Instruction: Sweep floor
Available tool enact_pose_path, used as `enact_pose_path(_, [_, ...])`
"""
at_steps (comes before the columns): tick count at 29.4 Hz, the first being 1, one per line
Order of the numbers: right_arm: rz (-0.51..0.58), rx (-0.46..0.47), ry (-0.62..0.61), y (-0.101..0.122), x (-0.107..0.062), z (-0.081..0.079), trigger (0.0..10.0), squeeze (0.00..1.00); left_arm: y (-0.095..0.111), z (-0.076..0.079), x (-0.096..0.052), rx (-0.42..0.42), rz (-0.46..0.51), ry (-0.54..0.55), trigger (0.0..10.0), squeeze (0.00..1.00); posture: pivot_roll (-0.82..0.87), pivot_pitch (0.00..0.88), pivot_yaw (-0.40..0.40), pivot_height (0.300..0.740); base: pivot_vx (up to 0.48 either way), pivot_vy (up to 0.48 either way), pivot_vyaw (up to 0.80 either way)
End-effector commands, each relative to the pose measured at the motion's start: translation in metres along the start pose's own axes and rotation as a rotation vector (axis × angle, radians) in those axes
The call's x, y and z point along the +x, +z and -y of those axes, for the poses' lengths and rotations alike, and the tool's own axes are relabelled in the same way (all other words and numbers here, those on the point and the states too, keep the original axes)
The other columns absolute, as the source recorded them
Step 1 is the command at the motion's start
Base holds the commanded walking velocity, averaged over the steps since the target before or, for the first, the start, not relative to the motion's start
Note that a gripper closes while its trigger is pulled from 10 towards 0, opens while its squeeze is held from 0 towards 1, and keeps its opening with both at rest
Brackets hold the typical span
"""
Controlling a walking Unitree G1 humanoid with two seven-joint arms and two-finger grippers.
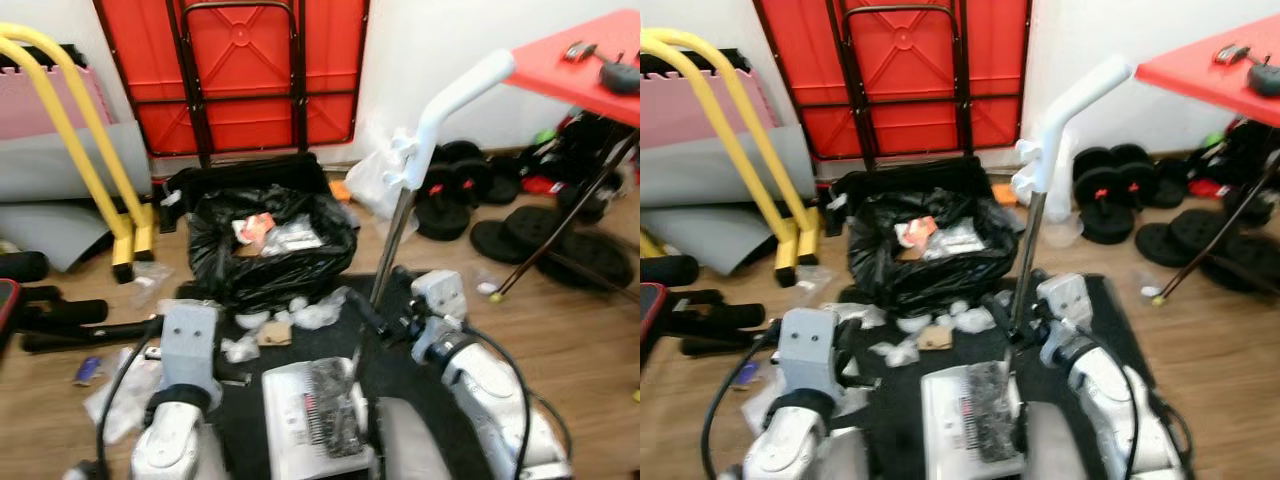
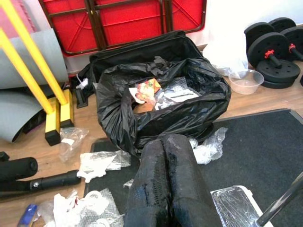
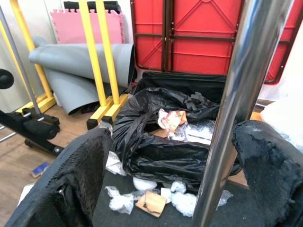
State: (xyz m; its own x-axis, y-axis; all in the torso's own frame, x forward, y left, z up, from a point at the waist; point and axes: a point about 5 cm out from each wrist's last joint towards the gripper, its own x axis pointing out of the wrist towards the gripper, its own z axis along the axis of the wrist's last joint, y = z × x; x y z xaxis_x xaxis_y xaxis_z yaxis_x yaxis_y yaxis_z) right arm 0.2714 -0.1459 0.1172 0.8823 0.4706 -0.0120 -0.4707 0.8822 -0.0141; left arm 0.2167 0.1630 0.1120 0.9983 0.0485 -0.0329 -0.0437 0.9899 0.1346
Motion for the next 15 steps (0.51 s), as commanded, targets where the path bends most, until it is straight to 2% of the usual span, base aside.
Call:
enact_pose_path(1, [0.008, -0.003, -0.007, 0.0, 0.001, 0.002, 10.0, 0.0, 0.0, -0.007, 0.0, -0.008, 0.003, 0.129, 10.0, 0.0, -0.09, 0.0, -0.045, 0.575, 0.0, 0.0, 0.0])
enact_pose_path(7, [0.001, 0.002, 0.001, 0.001, 0.005, 0.002, 10.0, 0.0, 0.001, -0.008, 0.001, 0.002, 0.012, 0.138, 10.0, 0.0, -0.09, 0.0, -0.052, 0.585, 0.0, 0.0, 0.0])
enact_pose_path(15, [0.002, -0.002, 0.002, 0.003, 0.011, 0.006, 10.0, 0.0, 0.001, -0.009, 0.005, 0.003, 0.02, 0.163, 10.0, 0.0, -0.1, 0.0, -0.059, 0.62, 0.0, 0.0, 0.0])
